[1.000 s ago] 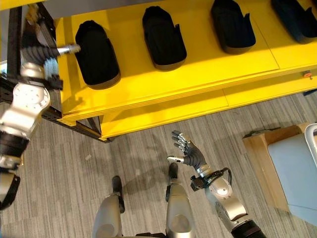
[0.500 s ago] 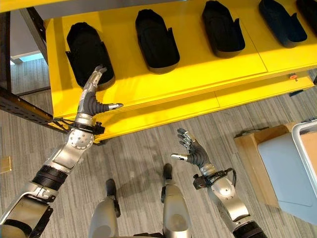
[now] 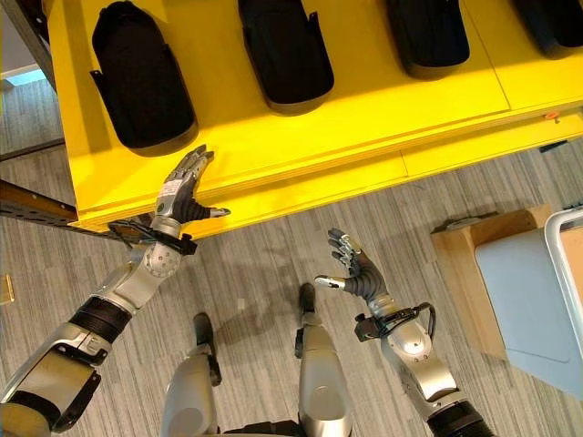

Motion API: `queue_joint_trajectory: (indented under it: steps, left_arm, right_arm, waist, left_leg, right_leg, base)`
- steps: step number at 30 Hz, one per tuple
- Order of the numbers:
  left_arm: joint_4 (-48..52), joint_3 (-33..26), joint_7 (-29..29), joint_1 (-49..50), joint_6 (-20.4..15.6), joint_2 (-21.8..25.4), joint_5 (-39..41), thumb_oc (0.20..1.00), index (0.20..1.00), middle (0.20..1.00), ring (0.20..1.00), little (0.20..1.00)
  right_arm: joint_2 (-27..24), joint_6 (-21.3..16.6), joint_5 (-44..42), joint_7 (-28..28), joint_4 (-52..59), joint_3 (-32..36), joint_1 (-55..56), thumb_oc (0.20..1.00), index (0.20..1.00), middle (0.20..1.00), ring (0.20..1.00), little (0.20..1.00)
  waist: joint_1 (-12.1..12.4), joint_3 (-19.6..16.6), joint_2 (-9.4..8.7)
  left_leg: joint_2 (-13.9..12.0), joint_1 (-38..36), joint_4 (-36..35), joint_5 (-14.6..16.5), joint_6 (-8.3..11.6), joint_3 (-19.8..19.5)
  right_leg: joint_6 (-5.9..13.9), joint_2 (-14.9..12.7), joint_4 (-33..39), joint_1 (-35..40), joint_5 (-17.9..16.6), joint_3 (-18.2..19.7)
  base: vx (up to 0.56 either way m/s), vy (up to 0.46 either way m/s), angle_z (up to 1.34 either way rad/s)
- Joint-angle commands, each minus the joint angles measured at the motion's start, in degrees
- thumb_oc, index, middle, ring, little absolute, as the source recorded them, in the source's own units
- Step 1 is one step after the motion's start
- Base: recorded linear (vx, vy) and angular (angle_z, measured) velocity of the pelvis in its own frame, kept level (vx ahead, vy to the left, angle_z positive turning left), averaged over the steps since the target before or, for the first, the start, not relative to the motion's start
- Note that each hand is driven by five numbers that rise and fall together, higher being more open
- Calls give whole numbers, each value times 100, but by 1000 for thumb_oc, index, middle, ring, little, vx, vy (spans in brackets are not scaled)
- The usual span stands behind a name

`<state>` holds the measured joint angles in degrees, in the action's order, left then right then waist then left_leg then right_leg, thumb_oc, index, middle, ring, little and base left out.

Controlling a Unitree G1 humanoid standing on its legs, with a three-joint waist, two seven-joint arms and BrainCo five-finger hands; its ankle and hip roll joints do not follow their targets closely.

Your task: Move parts from the plastic box to the shelf.

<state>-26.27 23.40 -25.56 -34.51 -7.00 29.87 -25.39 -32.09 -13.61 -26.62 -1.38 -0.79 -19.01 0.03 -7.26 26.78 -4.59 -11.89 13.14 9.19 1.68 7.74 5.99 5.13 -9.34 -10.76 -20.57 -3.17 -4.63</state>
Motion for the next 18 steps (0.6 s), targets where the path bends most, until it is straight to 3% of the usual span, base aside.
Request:
queue_joint_trajectory:
  steps: [1,18]
  left_arm:
    - [-343,-252,-154,24,68,124,121,1000,1000,1000,1000,1000]
    - [-1147,-457,-173,-351,284,333,436,1000,1000,1000,1000,1000]
  right_arm:
    - [-50,-398,37,-17,654,178,234,1000,1000,1000,1000,1000]
    - [-102,-351,-48,-148,750,242,475,1000,1000,1000,1000,1000]
  waist:
    - [-42,-299,-159]
    - [-98,-254,-158]
  left_leg:
    - [-176,388,619,-50,-58,-85]
    - [-172,545,791,-15,-34,-129]
  right_leg:
    - [355,-364,-405,202,286,124]
    - [339,-349,-579,84,340,126]
  base:
    - [-3,-5,-7]
    - [2,0,0]
